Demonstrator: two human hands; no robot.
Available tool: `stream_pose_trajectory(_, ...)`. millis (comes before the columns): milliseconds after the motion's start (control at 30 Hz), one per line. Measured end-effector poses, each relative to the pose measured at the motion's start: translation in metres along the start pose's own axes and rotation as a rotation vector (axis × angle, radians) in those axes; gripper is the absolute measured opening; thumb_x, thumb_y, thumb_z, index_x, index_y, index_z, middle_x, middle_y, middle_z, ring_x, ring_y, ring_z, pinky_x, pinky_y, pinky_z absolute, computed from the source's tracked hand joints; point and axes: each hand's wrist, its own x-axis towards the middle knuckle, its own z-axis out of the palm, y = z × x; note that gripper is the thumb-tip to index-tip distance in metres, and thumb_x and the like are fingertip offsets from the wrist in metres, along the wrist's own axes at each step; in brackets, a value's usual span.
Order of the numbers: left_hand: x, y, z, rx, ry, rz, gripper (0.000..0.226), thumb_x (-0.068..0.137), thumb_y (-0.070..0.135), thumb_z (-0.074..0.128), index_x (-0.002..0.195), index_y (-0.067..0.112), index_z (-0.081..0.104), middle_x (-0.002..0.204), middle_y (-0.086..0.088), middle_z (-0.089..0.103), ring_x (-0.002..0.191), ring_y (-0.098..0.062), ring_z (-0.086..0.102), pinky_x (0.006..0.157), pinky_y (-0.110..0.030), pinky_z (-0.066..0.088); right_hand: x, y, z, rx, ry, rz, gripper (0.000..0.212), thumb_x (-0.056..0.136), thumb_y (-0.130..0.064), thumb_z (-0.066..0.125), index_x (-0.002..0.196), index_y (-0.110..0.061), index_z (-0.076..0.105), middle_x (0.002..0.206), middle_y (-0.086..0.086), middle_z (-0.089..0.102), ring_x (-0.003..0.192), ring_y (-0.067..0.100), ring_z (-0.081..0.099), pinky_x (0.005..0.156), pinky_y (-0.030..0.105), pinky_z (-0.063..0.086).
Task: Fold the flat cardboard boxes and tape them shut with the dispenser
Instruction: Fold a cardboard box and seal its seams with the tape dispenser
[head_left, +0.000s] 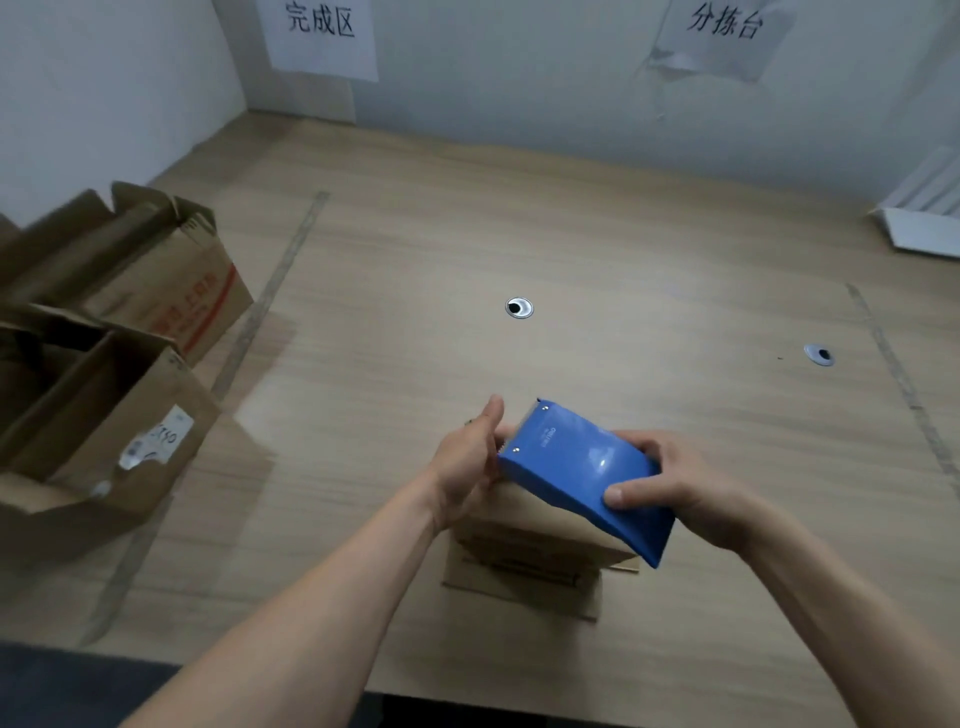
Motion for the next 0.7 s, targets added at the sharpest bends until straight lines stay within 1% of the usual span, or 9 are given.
stream_pose_trajectory(67, -0.002, 0.003, 0.001, 0.003, -0.015, -0.007, 0.051, 0.095, 0.052, 0.056, 0.105, 0.005, 0.072, 0.101, -0.016, 0.068, 0.092, -0.026, 0.063, 0.084, -0.037, 0.048, 0.006, -0.005, 0.005, -0.024, -0.018, -0.009, 0.055, 0.051, -0.037, 0.083, 0.103, -0.020, 0.078, 0.095, 0.010, 0.074, 0.082, 0.020, 0.067, 0.072, 0.029, 0.051)
stream_pose_trajectory(133, -0.004, 0.004, 0.001, 0.050, -0.039, 0.005, 0.038, 0.075, 0.043, 0.073, 0.092, 0.009, 0.069, 0.088, -0.011, 0.064, 0.080, -0.023, 0.056, 0.070, -0.033, 0.042, 0.010, -0.007, 0.007, -0.034, -0.029, -0.004, 0.055, 0.051, -0.038, 0.082, 0.103, -0.021, 0.077, 0.095, 0.009, 0.073, 0.082, 0.020, 0.067, 0.073, 0.030, 0.051)
stream_pose_trajectory(167, -0.005, 0.004, -0.001, 0.080, -0.037, 0.010, 0.032, 0.073, 0.038, 0.073, 0.087, 0.010, 0.068, 0.083, -0.009, 0.061, 0.075, -0.021, 0.052, 0.065, -0.031, 0.039, 0.012, -0.008, 0.007, -0.038, -0.032, 0.001, 0.056, 0.051, -0.038, 0.082, 0.103, -0.020, 0.077, 0.095, 0.009, 0.073, 0.082, 0.021, 0.067, 0.073, 0.031, 0.051)
stream_pose_trajectory(200, -0.006, 0.005, -0.002, 0.081, -0.031, 0.016, 0.026, 0.078, 0.033, 0.071, 0.088, 0.009, 0.067, 0.081, -0.009, 0.060, 0.073, -0.021, 0.051, 0.063, -0.030, 0.039, 0.012, -0.008, 0.007, -0.043, -0.031, 0.004, 0.056, 0.050, -0.039, 0.082, 0.103, -0.020, 0.077, 0.095, 0.010, 0.073, 0.082, 0.021, 0.067, 0.073, 0.031, 0.051)
stream_pose_trajectory(300, -0.005, 0.005, -0.007, 0.098, -0.036, 0.045, 0.018, 0.095, 0.017, 0.063, 0.089, 0.003, 0.071, 0.083, -0.011, 0.068, 0.075, -0.020, 0.061, 0.067, -0.030, 0.048, 0.014, -0.006, 0.006, -0.068, -0.029, 0.008, 0.061, 0.051, -0.040, 0.083, 0.107, -0.016, 0.076, 0.101, 0.018, 0.072, 0.085, 0.023, 0.067, 0.077, 0.035, 0.050)
stream_pose_trajectory(400, -0.005, 0.006, -0.009, 0.152, -0.045, 0.049, 0.021, 0.095, 0.020, 0.065, 0.086, 0.002, 0.072, 0.079, -0.007, 0.072, 0.070, -0.015, 0.066, 0.063, -0.028, 0.052, 0.015, -0.005, 0.004, -0.084, -0.044, 0.019, 0.064, 0.052, -0.040, 0.083, 0.112, -0.018, 0.075, 0.108, 0.021, 0.071, 0.088, 0.024, 0.068, 0.080, 0.037, 0.050)
stream_pose_trajectory(500, -0.005, 0.007, -0.008, 0.224, -0.013, 0.073, 0.030, 0.096, 0.024, 0.064, 0.071, 0.009, 0.070, 0.066, 0.001, 0.067, 0.058, -0.009, 0.060, 0.051, -0.021, 0.044, 0.014, -0.007, 0.003, -0.109, -0.066, 0.026, 0.060, 0.053, -0.041, 0.083, 0.110, -0.026, 0.076, 0.107, 0.016, 0.072, 0.088, 0.020, 0.068, 0.080, 0.035, 0.051)
stream_pose_trajectory(633, -0.007, 0.003, -0.011, 0.413, 0.099, 0.130, 0.043, 0.098, 0.032, 0.061, 0.058, 0.015, 0.066, 0.059, 0.003, 0.060, 0.054, -0.010, 0.051, 0.054, -0.025, 0.037, 0.016, -0.008, 0.003, -0.156, -0.098, 0.063, 0.056, 0.053, -0.042, 0.083, 0.108, -0.037, 0.076, 0.103, 0.004, 0.074, 0.089, 0.015, 0.070, 0.079, 0.028, 0.054)
stream_pose_trajectory(700, -0.007, -0.002, -0.013, 0.390, 0.169, 0.165, 0.042, 0.100, 0.027, 0.058, 0.063, 0.010, 0.067, 0.061, -0.002, 0.058, 0.061, -0.016, 0.051, 0.060, -0.031, 0.040, 0.015, -0.009, -0.001, -0.174, -0.124, 0.074, 0.054, 0.054, -0.042, 0.083, 0.108, -0.040, 0.075, 0.102, 0.000, 0.074, 0.089, 0.014, 0.070, 0.078, 0.025, 0.054)
